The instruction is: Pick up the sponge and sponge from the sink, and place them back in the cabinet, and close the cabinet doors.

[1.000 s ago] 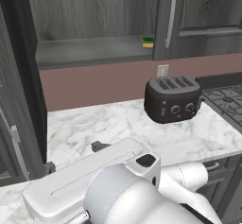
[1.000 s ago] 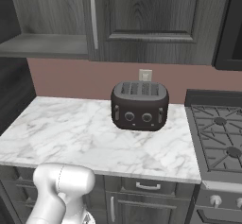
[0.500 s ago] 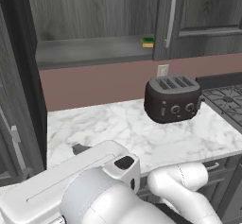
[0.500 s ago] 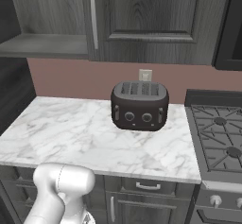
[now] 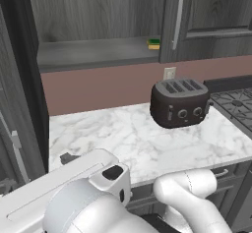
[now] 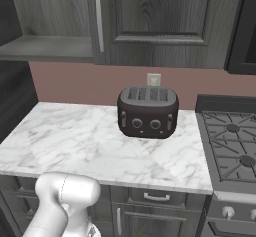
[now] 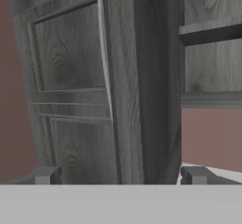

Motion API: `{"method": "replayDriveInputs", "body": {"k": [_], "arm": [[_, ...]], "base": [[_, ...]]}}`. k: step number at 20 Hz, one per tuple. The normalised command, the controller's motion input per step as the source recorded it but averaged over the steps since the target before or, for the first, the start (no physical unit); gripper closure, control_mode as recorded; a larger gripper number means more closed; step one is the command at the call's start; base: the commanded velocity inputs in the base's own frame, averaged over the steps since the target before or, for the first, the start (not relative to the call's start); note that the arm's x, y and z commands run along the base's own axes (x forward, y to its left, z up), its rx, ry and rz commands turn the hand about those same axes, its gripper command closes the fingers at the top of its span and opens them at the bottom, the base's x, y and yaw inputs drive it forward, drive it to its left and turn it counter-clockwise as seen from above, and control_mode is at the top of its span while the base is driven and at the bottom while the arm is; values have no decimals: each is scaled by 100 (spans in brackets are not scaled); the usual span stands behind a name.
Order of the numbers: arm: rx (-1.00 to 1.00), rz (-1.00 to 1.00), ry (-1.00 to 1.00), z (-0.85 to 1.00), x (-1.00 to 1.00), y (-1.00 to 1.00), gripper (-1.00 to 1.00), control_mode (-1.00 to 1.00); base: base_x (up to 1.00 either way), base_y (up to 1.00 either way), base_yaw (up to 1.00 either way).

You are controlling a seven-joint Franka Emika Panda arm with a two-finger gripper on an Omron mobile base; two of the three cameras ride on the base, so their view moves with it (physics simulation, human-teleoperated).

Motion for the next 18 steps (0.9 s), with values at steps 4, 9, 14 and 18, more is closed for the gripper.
{"method": "replayDriveInputs", "body": {"k": [4, 9, 14, 18], "arm": [[0, 0, 0, 0, -14, 2, -100, -100], [0, -1, 0, 0, -24, 8, -100, -100], [0, -6, 0, 0, -23, 16, -100, -100], [0, -9, 0, 0, -2, 22, -100, -100]], "base": [[0, 0, 0], [0, 0, 0], [0, 0, 0], [0, 0, 0]]}}
